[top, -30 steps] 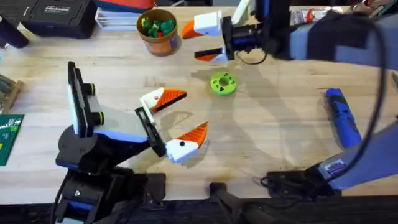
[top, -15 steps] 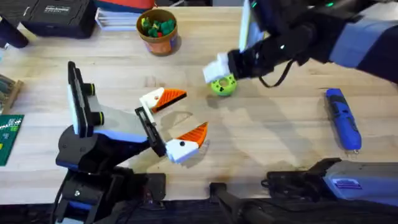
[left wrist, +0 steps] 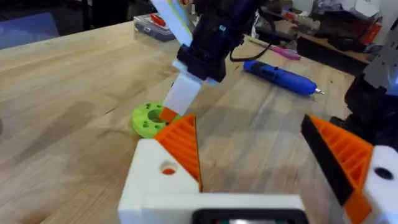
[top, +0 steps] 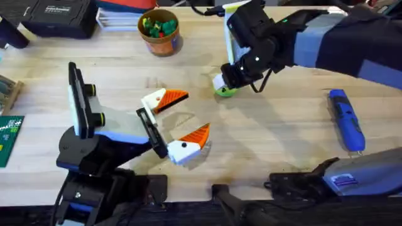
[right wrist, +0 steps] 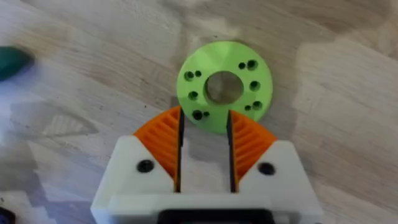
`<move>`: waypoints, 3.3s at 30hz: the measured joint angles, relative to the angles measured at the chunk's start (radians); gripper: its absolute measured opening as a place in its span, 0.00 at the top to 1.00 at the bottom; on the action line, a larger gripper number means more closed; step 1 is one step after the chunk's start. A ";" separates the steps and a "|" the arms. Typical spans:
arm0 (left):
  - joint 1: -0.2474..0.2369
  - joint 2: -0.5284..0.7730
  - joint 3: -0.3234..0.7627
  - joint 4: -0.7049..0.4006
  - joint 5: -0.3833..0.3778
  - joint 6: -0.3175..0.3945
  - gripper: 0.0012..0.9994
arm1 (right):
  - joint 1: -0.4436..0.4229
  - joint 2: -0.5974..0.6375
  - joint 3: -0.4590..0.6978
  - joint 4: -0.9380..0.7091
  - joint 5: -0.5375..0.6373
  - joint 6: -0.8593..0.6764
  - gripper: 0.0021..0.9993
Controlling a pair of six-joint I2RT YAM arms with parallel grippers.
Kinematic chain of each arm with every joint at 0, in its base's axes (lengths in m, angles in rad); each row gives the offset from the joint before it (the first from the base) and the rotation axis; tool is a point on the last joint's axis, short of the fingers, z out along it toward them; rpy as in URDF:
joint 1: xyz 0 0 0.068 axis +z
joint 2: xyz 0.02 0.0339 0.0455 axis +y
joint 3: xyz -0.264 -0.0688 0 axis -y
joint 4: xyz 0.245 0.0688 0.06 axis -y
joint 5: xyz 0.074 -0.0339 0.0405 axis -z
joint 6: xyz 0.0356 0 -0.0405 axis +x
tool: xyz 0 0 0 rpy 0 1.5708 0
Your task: Pick up the gripper from the table and insert it into the empty holder that is missing its gripper. Then pick up a screw, insert it into the mounting hole, and use the screwdriver to tighten it. Finally, clean up the table by picking up the vegetable and placing it into the bucket.
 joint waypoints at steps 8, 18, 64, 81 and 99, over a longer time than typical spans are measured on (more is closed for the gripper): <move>0.000 0.000 0.000 0.000 0.000 0.000 0.01 | 0.008 0.023 0.000 0.014 0.006 -0.003 0.67; 0.000 0.000 0.000 0.000 0.000 0.000 0.01 | 0.026 0.054 0.000 0.027 0.014 -0.003 0.82; 0.000 0.000 0.000 0.000 0.000 0.000 0.01 | 0.180 -0.010 0.603 -0.476 0.017 -0.055 1.00; 0.000 0.000 0.000 0.000 0.000 0.000 0.01 | 0.411 -0.010 0.605 -0.352 -0.045 -0.054 1.00; 0.000 0.000 0.000 0.000 0.000 0.000 0.01 | 0.439 0.055 0.605 -0.356 -0.108 -0.024 1.00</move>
